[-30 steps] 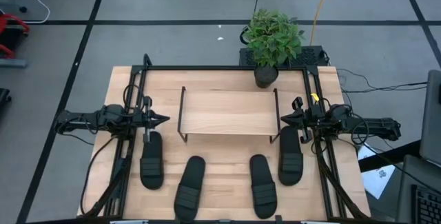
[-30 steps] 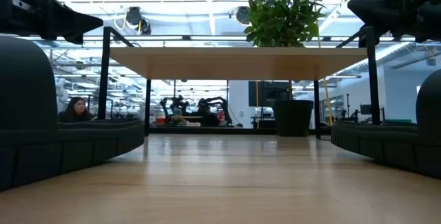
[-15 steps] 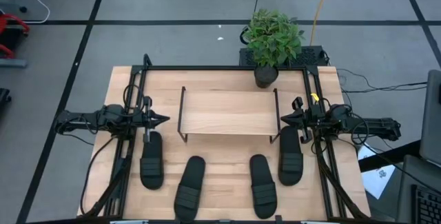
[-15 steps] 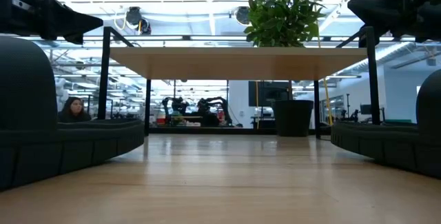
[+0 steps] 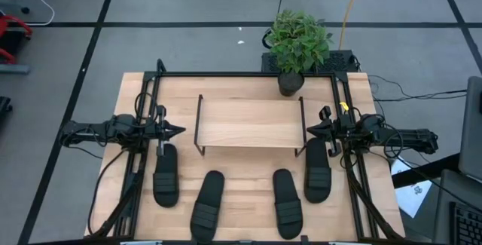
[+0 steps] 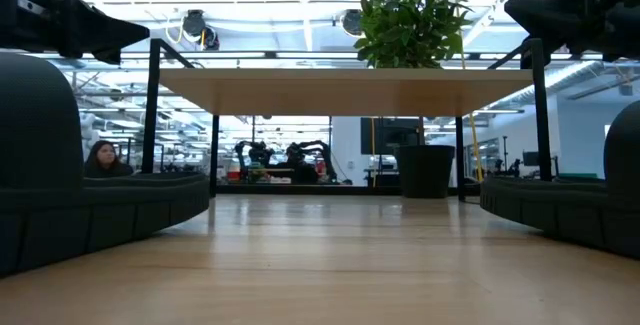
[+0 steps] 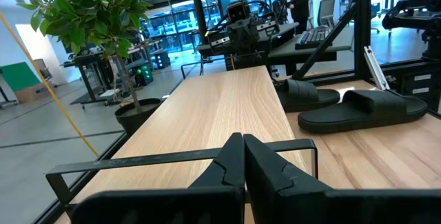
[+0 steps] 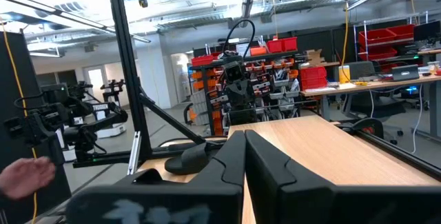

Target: Pick and place slides into the shelf

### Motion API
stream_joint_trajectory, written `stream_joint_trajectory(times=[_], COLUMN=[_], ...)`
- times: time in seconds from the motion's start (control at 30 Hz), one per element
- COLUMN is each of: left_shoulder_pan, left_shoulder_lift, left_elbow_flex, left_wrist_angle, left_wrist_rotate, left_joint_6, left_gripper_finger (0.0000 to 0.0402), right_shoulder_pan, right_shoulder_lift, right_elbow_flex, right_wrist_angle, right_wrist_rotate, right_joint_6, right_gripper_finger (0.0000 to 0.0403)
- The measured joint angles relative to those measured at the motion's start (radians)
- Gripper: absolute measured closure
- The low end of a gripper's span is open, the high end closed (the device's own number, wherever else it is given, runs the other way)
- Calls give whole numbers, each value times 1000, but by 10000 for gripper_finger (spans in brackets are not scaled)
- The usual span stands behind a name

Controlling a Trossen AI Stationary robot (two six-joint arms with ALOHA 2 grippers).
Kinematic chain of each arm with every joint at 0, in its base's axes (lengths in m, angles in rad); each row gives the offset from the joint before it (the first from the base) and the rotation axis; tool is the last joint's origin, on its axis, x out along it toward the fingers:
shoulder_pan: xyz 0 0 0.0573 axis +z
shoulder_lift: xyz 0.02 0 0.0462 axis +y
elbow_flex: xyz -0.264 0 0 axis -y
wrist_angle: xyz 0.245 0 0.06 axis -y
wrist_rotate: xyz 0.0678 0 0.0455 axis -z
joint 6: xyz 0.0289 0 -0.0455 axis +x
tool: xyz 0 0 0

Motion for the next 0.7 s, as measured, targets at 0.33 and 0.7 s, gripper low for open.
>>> stream_joint_trajectory(times=[0.33,0.7], left_shoulder_pan=[0,0], left_shoulder_lift=[0,0], left_elbow_flex=[0,0], left_wrist_angle=[0,0], left_wrist_rotate=[0,1], left_joint_6=[0,-30], left_gripper_finger=[401,401], right_shoulder_pan=[0,0], right_shoulder_lift=[0,0], right_elbow_flex=[0,0], right_wrist_angle=[0,2], right_wrist_rotate=[0,0], right_joint_6=[0,0], right_gripper_finger=[403,403])
